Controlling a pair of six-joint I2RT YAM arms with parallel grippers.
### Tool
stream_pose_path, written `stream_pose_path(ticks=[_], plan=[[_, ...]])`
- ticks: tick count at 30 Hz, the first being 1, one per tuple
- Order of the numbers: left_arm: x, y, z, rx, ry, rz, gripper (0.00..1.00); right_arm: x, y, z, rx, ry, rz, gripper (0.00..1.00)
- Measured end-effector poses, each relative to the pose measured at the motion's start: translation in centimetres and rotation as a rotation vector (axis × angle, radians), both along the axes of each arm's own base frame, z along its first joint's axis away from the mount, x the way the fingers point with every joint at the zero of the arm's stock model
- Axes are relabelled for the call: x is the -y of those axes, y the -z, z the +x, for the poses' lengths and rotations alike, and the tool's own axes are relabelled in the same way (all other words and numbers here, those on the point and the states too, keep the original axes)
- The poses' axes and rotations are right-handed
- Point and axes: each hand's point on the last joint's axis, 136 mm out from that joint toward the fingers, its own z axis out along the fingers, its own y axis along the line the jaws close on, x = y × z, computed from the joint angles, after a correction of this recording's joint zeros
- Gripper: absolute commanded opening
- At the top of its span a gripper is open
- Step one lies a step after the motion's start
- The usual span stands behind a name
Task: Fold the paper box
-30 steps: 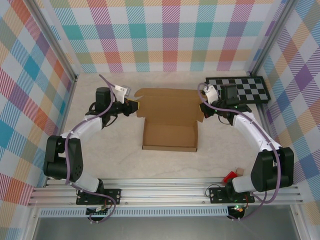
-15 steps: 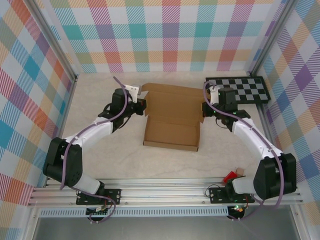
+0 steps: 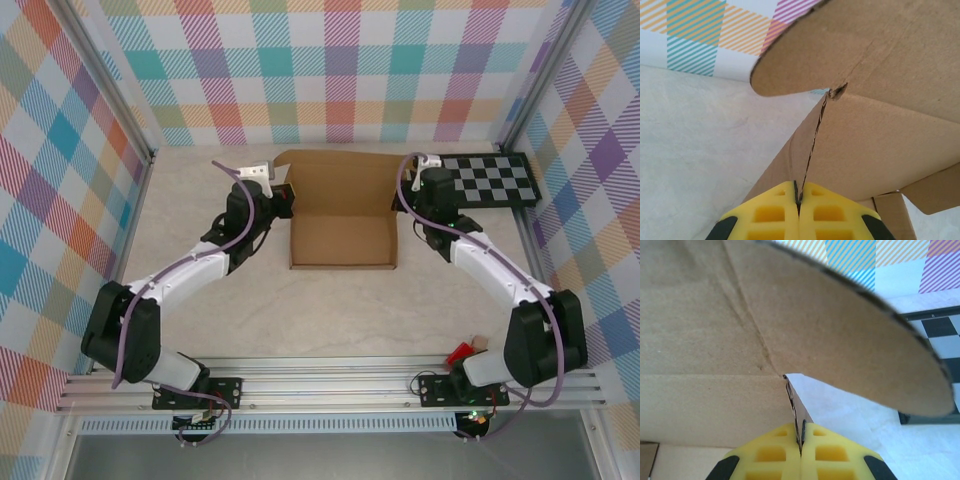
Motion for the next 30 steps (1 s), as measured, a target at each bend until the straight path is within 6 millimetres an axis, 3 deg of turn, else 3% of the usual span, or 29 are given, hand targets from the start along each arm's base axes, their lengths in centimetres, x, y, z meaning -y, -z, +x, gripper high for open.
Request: stream_pose_path(ticks=[5,10,13,17,30], plan=[[0.3,1.4,0.4,0.012,-0.024,-0.031,0.0,-0.4,1.6,0.4,0.028,0.006,0.013,0.0],[0.9,4.8,-1.5,-0.013,-0.001,-0.019,0.0,-0.3,4.5,-1.1,0.018,-0.011,-0.001,0.0],[1.4,6.1,-3.0,-0.02,0.03,-0.016,0.0,0.0,4.3,-2.4,0.05,-0.024,-0.008,0.0],[1.6,6.1,-5.0,-0.009,0.068,-0.029,0.0,0.5,4.5,-4.3,0.067,-0.034,-0.01,0.0],[0.3,7.8,-11.2,-0.021,0.147,-0.062,0.0,0.8,5.2,-9.7,0.095,-0.106,0.001,0.0]])
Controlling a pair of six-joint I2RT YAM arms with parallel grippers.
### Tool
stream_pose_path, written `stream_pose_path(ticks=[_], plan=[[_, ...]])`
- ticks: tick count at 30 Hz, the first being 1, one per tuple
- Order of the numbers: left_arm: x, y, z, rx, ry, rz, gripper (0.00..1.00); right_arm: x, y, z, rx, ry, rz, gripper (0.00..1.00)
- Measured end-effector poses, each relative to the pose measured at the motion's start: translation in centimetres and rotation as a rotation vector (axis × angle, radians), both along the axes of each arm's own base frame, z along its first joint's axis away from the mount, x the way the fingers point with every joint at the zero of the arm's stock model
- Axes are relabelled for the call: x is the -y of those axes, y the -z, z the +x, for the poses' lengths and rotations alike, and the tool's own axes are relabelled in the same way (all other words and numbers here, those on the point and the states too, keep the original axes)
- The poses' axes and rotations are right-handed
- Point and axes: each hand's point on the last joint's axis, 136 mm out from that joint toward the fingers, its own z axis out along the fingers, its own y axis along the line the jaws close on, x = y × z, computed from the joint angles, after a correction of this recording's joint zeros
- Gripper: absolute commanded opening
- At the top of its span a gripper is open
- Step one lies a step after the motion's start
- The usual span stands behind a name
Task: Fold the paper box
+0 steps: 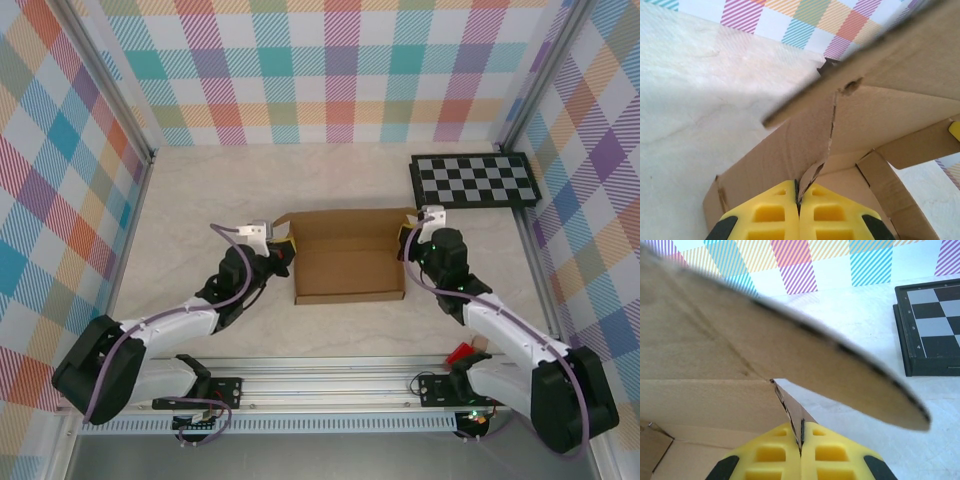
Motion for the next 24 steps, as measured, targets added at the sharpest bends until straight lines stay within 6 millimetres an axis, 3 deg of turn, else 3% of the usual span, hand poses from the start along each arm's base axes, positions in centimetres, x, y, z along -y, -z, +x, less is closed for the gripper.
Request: stream_pose_path(ticks=[5,11,19,24], plan=[[-0.2,0.5,-1.9,-0.014,0.018,-0.023,0.0,0.2,0.4,-1.6,0.013,-0.019,0.01,0.0],[-0.5,1.0,-2.6,-0.041,0.019,-0.015,0.0,0.2,0.8,-3.2,0.025,-0.035,0.015,0.0],[-0.3,3.5,-2.2,-0.111,0.007,0.003,0.0,0.1,1.2,-4.0,0.014,-0.049,0.011,0.0],[0.0,2.9,-1.0,-0.097,-0.019,0.015,0.0,-0.2,1.0,-3.0,0.022,-0.044,0.012,0.0]])
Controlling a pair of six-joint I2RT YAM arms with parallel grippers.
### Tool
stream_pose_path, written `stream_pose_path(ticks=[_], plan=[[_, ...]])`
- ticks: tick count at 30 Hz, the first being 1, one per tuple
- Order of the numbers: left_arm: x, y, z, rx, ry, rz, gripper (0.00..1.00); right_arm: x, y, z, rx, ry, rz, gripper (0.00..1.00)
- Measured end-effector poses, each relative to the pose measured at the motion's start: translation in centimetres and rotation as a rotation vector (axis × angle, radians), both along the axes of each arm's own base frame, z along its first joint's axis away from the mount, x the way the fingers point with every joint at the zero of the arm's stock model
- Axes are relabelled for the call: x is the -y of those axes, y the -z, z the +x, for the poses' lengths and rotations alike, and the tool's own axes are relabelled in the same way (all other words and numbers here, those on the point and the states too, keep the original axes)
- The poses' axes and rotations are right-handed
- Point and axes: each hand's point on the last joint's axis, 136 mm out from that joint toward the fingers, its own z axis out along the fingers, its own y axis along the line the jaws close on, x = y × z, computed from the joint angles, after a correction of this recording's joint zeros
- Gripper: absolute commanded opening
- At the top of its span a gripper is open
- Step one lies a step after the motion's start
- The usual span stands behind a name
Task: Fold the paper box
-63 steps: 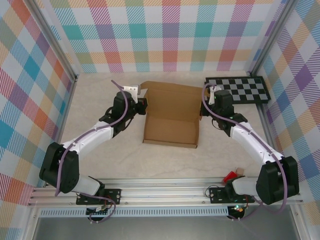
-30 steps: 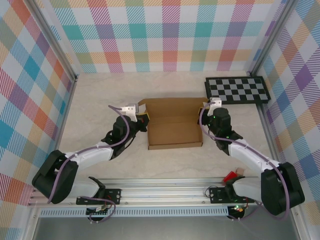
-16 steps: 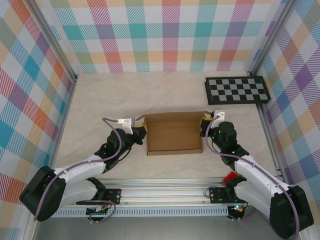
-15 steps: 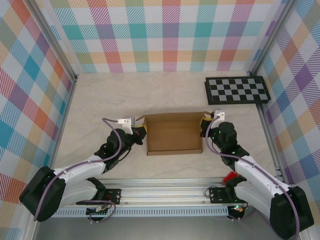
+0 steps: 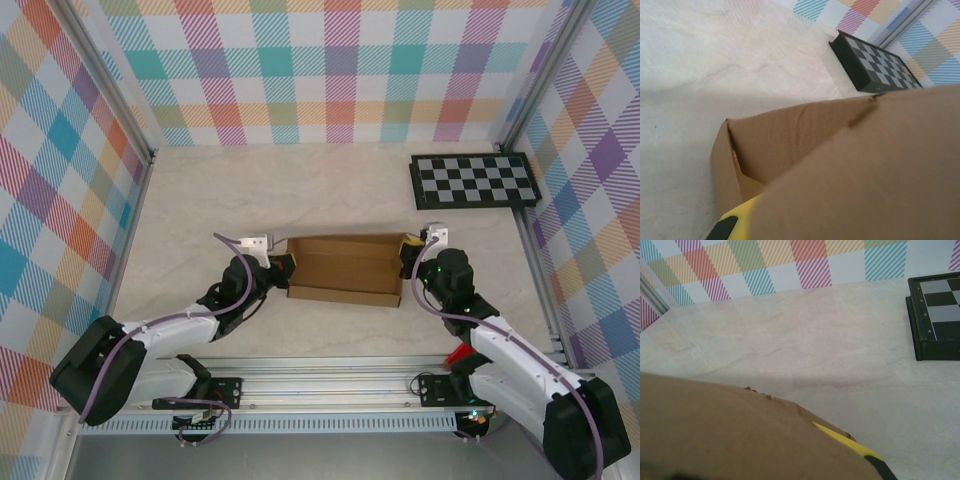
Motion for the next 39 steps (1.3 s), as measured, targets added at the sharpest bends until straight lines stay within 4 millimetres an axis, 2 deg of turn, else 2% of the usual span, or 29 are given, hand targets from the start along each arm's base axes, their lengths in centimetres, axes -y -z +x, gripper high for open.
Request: stream_pose_path(ticks=[5,12,20,29,36,39], plan=[[0.5,-0.3,1.5,0.009,-0.02,0.031,0.0,-0.3,-0.6,2.0,-0.037,0.032,-0.009,0.0],[0.4,-0.2,2.2,0.031,-0.042,0.037,0.0,-0.3,-0.9,4.1,-0.173,0.126,0.056,0.0],[-0.2,0.1,1.4,0.051,-0.034,0.062,0.0,-0.2,-0.7,3.7,-0.256,0.175,0.109,0.0],[-1.4,-0.6,0.0,0.073,-0.021,0.118,0.0,-0.4,-0.9,2.6,-0.346,0.161,0.032,0.0],[-2.4,-0.7,-1.0,0.08,-0.021,0.15,0.0,-1.1,-1.7,2.4,-0.309,0.08,-0.057,0.0],[-2.9,-1.1,-1.4,0.089,-0.024,0.166,0.0,-1.5,-2.6,2.5,-0.257,0.031,-0.089,0.0]])
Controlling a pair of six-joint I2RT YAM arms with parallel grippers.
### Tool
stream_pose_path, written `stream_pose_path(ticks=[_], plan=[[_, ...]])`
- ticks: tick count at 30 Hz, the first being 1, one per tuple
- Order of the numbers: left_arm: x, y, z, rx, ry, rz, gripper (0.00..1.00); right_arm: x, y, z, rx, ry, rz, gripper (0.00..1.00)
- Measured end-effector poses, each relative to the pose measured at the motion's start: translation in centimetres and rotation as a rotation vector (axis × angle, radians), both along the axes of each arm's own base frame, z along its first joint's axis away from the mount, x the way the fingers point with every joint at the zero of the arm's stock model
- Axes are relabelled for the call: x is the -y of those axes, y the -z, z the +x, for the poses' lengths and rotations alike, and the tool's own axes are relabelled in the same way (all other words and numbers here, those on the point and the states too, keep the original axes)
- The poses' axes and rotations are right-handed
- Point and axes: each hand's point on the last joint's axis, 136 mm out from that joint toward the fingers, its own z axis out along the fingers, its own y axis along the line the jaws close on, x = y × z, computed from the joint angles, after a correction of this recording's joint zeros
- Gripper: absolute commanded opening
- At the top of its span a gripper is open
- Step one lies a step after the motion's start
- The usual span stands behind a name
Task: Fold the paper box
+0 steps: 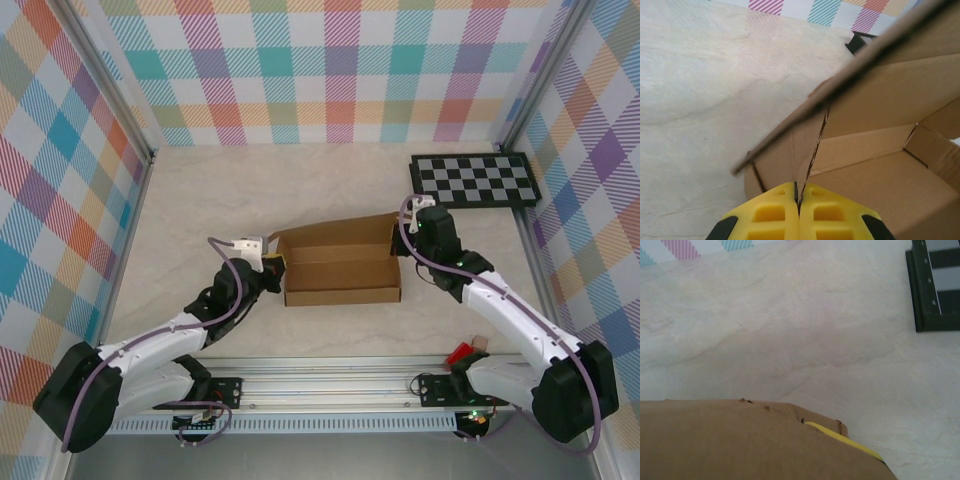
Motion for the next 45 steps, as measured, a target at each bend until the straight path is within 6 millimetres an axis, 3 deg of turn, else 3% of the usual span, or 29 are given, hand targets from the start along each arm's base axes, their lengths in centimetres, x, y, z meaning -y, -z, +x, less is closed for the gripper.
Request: stream_pose_path(ticks=[8,16,26,34,41,45], plan=[[-0.4,-0.2,0.6,0.009,-0.012,0.093,0.0,-1.2,-1.9,1.0,0.143,-0.131,-0.104,0.0],[-0.2,-0.2,3.8,0.027,-0.044,0.213,0.0,-1.6,-0.8,3.1,0.176,-0.21,-0.256,0.0],[0.6,-1.0,6.0,0.059,-0.037,0.288,0.0,-1.9,-3.9,5.1,0.112,-0.159,-0.218,0.0],[1.0,-1.1,6.6,0.07,-0.031,0.297,0.0,-1.0,-2.2,5.7,0.006,-0.058,-0.102,0.0],[1.2,-1.2,6.7,0.081,-0.028,0.283,0.0,0.0,1.1,4.9,-0.094,0.015,-0.026,0.0],[1.2,-0.7,6.5,0.073,-0.028,0.273,0.0,0.0,1.7,4.7,-0.125,0.062,0.037,0.0]])
